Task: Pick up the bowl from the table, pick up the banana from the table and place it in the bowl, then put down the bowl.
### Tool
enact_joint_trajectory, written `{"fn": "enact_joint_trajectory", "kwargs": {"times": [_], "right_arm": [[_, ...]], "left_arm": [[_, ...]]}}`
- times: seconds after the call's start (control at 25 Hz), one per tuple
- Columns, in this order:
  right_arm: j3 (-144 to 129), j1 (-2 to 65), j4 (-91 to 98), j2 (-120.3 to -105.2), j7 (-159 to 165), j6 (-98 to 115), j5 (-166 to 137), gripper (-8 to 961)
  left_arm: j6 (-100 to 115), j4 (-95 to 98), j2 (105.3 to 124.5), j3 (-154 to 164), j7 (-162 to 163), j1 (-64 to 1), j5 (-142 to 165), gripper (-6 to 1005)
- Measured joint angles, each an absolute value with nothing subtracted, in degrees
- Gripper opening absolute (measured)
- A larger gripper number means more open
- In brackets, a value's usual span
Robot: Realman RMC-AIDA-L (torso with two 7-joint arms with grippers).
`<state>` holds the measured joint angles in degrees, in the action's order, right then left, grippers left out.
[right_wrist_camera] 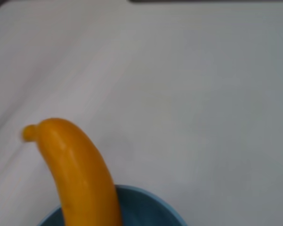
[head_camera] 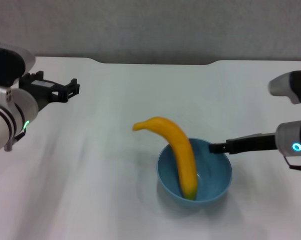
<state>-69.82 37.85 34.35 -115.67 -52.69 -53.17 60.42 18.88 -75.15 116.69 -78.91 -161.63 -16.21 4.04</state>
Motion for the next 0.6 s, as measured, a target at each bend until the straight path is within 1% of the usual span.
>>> {"fn": "enact_joint_trajectory", "kwargs": {"times": [0.32,0.36,0.4,0.6], "right_arm": [[-72.6,28.7,47.0,-115.61,-55.7,-53.2,65.6,662],[-72.7,26.3,49.0,-115.6,-59.8,-53.0,69.6,662],[-72.7,26.3,49.0,-115.6,-59.8,-53.0,69.6,661],[-72.8,21.0,50.0,-115.59,-74.3,-51.1,83.6,658]], "left_arm": [[15.6,-75.3,116.7,-78.8,-159.8,-13.9,4.0,876],[15.0,-75.3,116.65,-78.8,-159.0,-13.4,4.0,876],[14.6,-75.4,116.62,-78.8,-158.4,-13.1,4.0,876],[8.5,-74.9,116.65,-78.6,-156.8,-9.9,4.0,876]]}}
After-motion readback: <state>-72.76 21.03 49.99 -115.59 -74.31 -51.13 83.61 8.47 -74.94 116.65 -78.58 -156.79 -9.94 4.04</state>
